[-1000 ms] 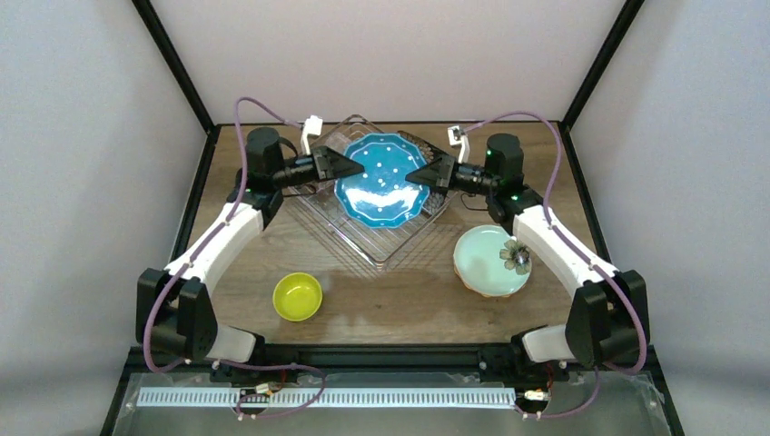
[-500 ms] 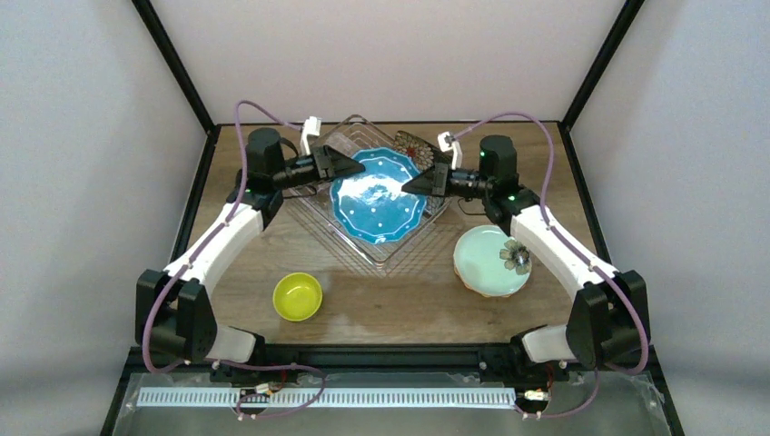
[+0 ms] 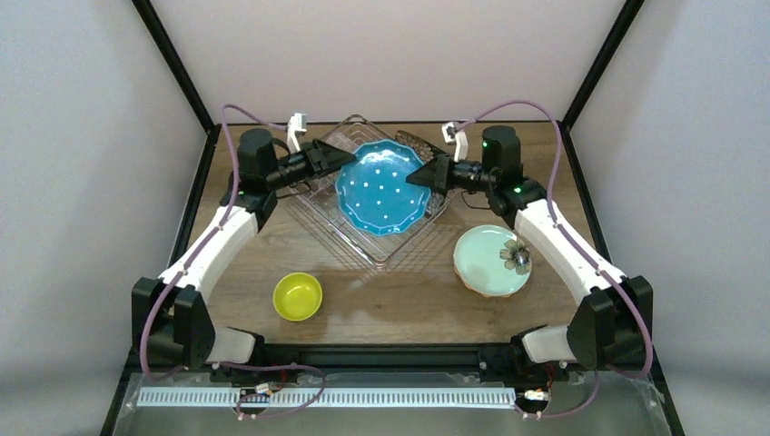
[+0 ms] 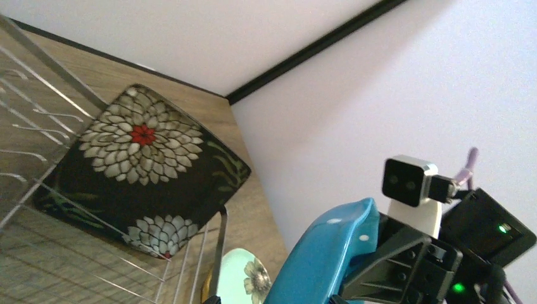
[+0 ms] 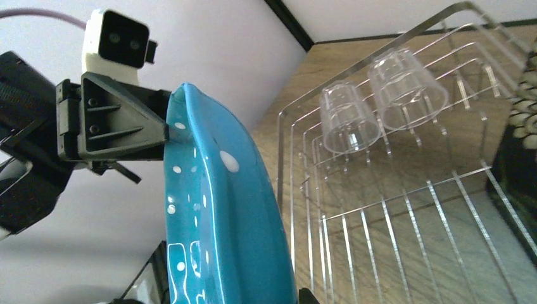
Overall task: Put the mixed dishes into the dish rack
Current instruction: Pass from the left arm to the right, then insert the plate into the dish rack.
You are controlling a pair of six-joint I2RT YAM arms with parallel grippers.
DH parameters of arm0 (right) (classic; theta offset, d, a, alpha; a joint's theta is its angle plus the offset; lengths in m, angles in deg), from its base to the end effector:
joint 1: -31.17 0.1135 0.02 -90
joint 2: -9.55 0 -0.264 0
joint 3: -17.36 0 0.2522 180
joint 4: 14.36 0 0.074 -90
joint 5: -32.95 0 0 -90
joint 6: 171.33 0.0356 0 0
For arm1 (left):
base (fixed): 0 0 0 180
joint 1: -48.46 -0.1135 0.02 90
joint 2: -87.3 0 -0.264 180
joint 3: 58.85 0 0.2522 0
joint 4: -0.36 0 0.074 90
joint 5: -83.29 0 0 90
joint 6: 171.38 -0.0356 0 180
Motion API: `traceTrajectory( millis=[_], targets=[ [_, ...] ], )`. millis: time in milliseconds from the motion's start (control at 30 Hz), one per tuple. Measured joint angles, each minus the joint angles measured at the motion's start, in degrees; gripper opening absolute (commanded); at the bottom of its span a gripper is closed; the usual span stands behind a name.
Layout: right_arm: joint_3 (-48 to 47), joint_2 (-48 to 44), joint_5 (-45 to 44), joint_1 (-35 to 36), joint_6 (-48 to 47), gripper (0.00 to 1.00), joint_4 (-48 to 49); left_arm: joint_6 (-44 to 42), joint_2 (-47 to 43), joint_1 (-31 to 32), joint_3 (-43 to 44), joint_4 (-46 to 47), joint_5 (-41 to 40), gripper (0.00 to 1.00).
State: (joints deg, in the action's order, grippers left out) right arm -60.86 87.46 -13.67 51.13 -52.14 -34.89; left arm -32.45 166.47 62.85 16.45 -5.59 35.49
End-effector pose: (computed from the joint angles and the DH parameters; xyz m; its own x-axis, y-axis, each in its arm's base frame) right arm 0.2836 0.1290 0.3385 -0.7001 0.1229 -0.7034 -0.5870 0.4619 0.6649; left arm 0.3049 -0.1029 0.3387 -0.7307 -0.3891 -0.5610 0.4176 0.3953 -0.8181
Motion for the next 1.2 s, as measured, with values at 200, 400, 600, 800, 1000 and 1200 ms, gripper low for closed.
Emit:
traceTrajectory(
  millis=[200,400,600,800,1000,1200],
  targets=[
    [-4.3,0.1,-4.1,-0.2,-5.1,0.01,-5.8,5.6,-2.5,-4.9,-4.3,0.5,-6.6,0.95],
    [-8.1,0.2,-5.3,0.0,-10.5,0.01,-8.6,13.0,-3.6,-11.0,-10.5,0.1,-15.2,0.95],
    [-10.7,2.5,-10.1,0.0,-16.9,0.01,-11.9,16.4,-6.2,-11.1,-11.4,-1.6,-20.2,0.95],
    [-11.7,4.7,-16.9,0.0,-23.5,0.01,-14.8,17.4,-10.0,-11.1,-12.2,-2.6,-22.8,0.95],
    [-11.7,6.0,-24.9,0.6,-29.2,0.01,-15.4,18.5,-13.4,-11.1,-14.9,-3.4,-23.8,0.95],
    [-11.7,8.3,-30.3,1.7,-33.4,0.01,-13.7,19.5,-18.8,-11.1,-19.3,-3.5,-24.1,0.94]
  ],
)
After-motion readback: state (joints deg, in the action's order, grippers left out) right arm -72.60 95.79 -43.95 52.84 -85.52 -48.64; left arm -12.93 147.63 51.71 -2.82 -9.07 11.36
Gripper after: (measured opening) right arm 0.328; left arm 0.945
